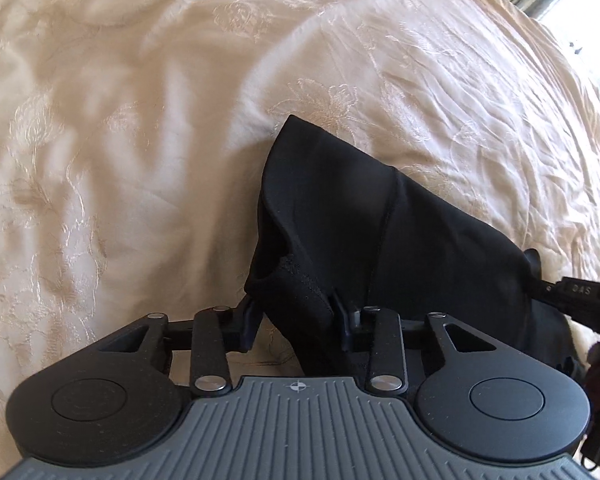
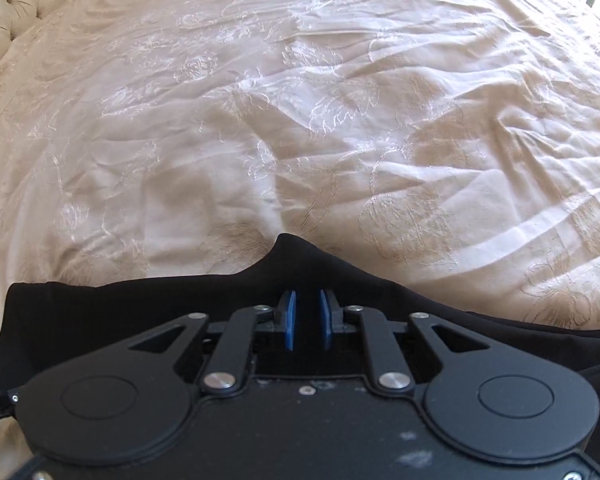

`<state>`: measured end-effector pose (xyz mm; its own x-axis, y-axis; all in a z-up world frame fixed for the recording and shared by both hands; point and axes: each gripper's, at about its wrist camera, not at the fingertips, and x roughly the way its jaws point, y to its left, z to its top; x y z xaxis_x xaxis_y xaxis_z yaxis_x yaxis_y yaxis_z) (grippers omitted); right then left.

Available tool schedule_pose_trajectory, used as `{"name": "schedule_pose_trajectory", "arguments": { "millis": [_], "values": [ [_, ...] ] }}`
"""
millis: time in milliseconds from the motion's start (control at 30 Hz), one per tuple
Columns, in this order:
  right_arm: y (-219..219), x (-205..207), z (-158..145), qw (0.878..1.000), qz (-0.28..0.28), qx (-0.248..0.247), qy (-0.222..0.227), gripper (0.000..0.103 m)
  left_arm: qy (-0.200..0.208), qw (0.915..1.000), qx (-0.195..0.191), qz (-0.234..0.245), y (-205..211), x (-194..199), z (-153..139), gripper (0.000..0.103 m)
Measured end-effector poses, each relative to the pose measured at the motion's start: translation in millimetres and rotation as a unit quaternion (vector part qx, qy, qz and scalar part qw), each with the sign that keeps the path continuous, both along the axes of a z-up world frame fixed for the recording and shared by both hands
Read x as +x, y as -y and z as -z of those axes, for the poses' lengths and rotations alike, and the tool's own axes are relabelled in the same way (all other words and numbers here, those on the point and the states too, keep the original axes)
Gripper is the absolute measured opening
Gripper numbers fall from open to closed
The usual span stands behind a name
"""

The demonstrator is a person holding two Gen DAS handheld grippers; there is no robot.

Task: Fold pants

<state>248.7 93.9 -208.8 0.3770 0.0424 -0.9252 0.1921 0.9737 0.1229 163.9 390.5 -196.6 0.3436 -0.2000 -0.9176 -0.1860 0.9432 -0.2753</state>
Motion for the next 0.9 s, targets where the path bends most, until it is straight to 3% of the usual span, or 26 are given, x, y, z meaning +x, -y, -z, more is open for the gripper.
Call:
{"name": "schedule_pose_trajectory", "arguments": {
  "millis": [100, 233, 500, 667, 800, 900],
  "values": [
    [0.2, 6.1, 10.8, 1.0, -0.011, -0.004, -0.006, 0.012, 0.023, 0.9985, 0.035, 0.036, 14.1, 0.1, -10.3, 0.032],
    [1.6, -5.5, -0.7, 1.0, -0.015, -0.001, 0.009, 0.014, 0.047, 0.997, 0.042, 0.044, 17.5, -3.5, -23.5, 0.03],
    [-10.0, -97.0, -33.0, 0.999, -0.015, 0.038, 0.017, 0.015, 0.113, 0.9883, 0.055, 0.086, 30.2, -18.8, -57.6, 0.028],
    [-24.8, -149.2, -7.7, 0.998, -0.002, 0.045, -0.037, 0.015, 0.152, 0.9814, 0.054, 0.104, 41.5, -28.5, -80.0, 0.027],
    [-25.4, -158.2, 4.7, 0.998, 0.01, 0.054, -0.029, 0.015, 0.18, 0.9755, 0.053, 0.115, 56.5, -34.9, -96.3, 0.027],
    [-22.5, -156.1, 8.2, 0.998, -0.014, 0.062, -0.029, 0.014, 0.203, 0.97, 0.053, 0.122, 72.4, -42.0, -111.8, 0.026]
  ]
}}
